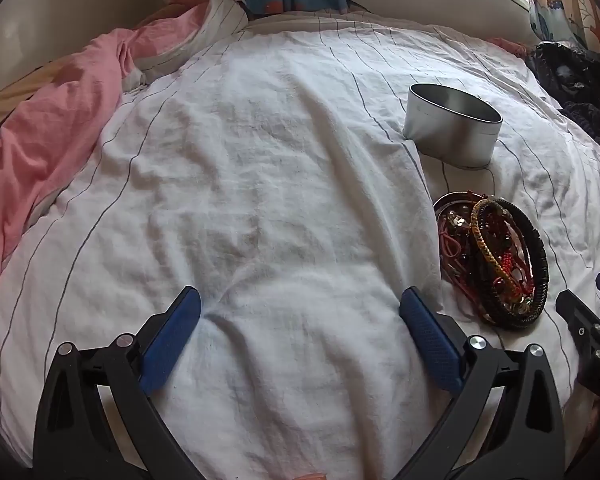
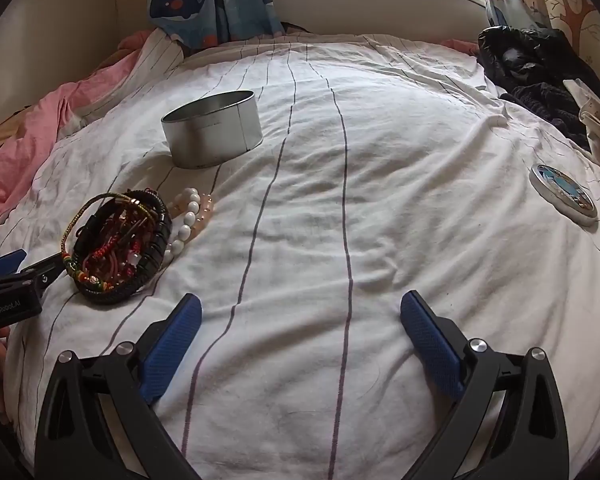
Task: Organize jewelry
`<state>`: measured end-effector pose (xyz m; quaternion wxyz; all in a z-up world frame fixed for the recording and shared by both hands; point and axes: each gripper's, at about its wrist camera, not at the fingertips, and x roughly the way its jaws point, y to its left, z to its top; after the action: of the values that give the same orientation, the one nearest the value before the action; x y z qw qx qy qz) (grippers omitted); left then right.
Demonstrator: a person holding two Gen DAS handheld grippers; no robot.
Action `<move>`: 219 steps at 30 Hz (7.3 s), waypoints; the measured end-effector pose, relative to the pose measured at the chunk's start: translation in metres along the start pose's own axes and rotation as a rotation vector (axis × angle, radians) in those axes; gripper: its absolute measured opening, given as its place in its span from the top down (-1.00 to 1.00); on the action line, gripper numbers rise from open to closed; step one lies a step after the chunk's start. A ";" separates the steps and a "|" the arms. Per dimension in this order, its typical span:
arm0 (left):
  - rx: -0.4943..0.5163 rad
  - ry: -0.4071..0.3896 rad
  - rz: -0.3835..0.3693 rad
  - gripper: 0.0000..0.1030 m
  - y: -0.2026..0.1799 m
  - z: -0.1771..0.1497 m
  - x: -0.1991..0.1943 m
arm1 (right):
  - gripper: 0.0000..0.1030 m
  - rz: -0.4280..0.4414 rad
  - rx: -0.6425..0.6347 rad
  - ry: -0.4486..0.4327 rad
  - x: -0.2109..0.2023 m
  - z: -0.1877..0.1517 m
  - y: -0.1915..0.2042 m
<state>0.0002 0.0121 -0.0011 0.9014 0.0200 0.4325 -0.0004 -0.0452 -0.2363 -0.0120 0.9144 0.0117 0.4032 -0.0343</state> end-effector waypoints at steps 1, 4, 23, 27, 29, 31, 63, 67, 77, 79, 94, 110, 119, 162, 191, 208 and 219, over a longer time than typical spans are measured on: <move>0.005 -0.002 0.009 -0.88 -0.002 0.000 0.000 | -0.86 -0.001 -0.001 0.001 0.000 -0.001 0.000; 0.002 -0.003 0.010 -0.88 -0.002 -0.001 0.001 | -0.86 -0.001 -0.003 0.005 0.001 0.000 0.001; -0.002 -0.012 0.012 -0.88 -0.002 -0.001 0.000 | -0.86 -0.002 -0.003 0.008 0.001 0.000 0.002; -0.002 -0.012 0.011 -0.88 -0.002 -0.001 0.000 | -0.86 -0.003 -0.003 0.008 0.001 0.000 0.002; -0.002 -0.012 0.011 -0.88 -0.002 -0.001 0.000 | -0.86 -0.003 -0.004 0.008 0.001 0.000 0.002; -0.002 -0.012 0.011 -0.88 -0.002 -0.001 0.000 | -0.86 -0.003 -0.004 0.008 0.001 0.000 0.002; -0.001 -0.014 0.012 -0.88 -0.002 -0.002 0.000 | -0.86 -0.006 -0.006 0.010 0.002 0.001 0.003; -0.001 -0.014 0.012 -0.88 -0.002 -0.002 0.000 | -0.86 -0.006 -0.006 0.010 0.002 0.001 0.003; 0.000 -0.014 0.012 -0.88 -0.002 -0.002 0.000 | -0.86 -0.006 -0.007 0.010 0.002 0.001 0.004; 0.000 -0.014 0.012 -0.88 -0.002 -0.002 0.000 | -0.86 -0.007 -0.007 0.010 0.002 0.001 0.004; -0.023 -0.052 0.041 -0.88 0.007 0.002 -0.010 | -0.85 0.090 0.001 -0.074 -0.013 0.002 0.002; -0.042 -0.164 -0.074 -0.88 0.020 0.010 -0.032 | -0.09 0.322 -0.045 0.003 0.004 0.029 0.025; 0.039 -0.166 -0.206 -0.88 -0.016 0.019 -0.040 | 0.02 0.320 -0.044 0.008 0.011 0.035 0.027; 0.030 -0.022 -0.316 0.94 0.016 0.031 -0.026 | 0.80 0.412 -0.039 -0.031 -0.004 0.036 0.027; 0.051 -0.074 -0.343 0.94 -0.001 0.028 -0.047 | 0.78 0.334 -0.060 -0.091 -0.021 0.038 0.024; 0.087 -0.217 -0.362 0.94 -0.045 0.067 -0.102 | 0.78 0.197 -0.101 -0.189 -0.049 0.065 0.004; 0.052 -0.284 -0.406 0.94 -0.073 0.123 -0.066 | 0.78 0.222 -0.054 -0.161 -0.013 0.106 -0.010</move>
<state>0.0528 -0.0666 0.1247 0.9338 -0.0442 0.2965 -0.1954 0.0228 -0.2510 0.0692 0.9420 0.0287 0.3254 0.0770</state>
